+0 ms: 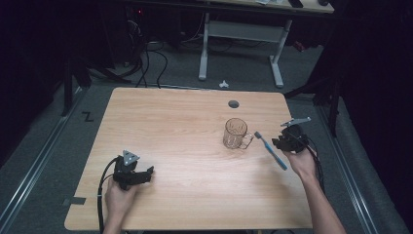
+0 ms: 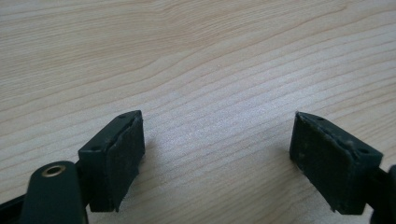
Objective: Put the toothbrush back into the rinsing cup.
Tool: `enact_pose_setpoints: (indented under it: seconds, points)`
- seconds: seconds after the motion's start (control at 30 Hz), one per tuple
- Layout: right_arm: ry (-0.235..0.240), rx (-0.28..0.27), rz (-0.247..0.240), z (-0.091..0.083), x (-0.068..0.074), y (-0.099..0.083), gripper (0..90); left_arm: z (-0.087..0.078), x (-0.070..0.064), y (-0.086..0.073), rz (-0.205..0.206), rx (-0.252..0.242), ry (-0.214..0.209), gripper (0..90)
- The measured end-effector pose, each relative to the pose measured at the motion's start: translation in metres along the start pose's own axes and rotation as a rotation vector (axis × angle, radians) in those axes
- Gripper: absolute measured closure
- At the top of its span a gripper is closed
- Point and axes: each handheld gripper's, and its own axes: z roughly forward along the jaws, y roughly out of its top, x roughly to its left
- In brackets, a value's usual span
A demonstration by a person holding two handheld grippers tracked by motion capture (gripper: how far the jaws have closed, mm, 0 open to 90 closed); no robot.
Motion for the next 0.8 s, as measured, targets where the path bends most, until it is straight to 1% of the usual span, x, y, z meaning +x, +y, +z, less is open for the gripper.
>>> enact_pose_setpoints:
  seconds: [0.37,0.43,0.6,0.8]
  points:
    - [0.002,0.053,-0.009,0.01,-0.001,0.011,64.5,0.0,0.0,0.0,0.0,0.0,0.0,18.5]
    - [0.004,0.067,-0.017,0.012,-0.001,0.015,64.4,0.0,0.0,0.0,0.0,0.0,0.0,18.6]
    - [0.009,0.082,-0.023,0.015,0.0,0.02,64.5,0.0,0.0,0.0,0.0,0.0,0.0,18.5]
    - [0.015,0.125,-0.036,0.023,0.001,0.025,64.5,0.0,0.0,0.0,0.0,0.0,0.0,18.5]
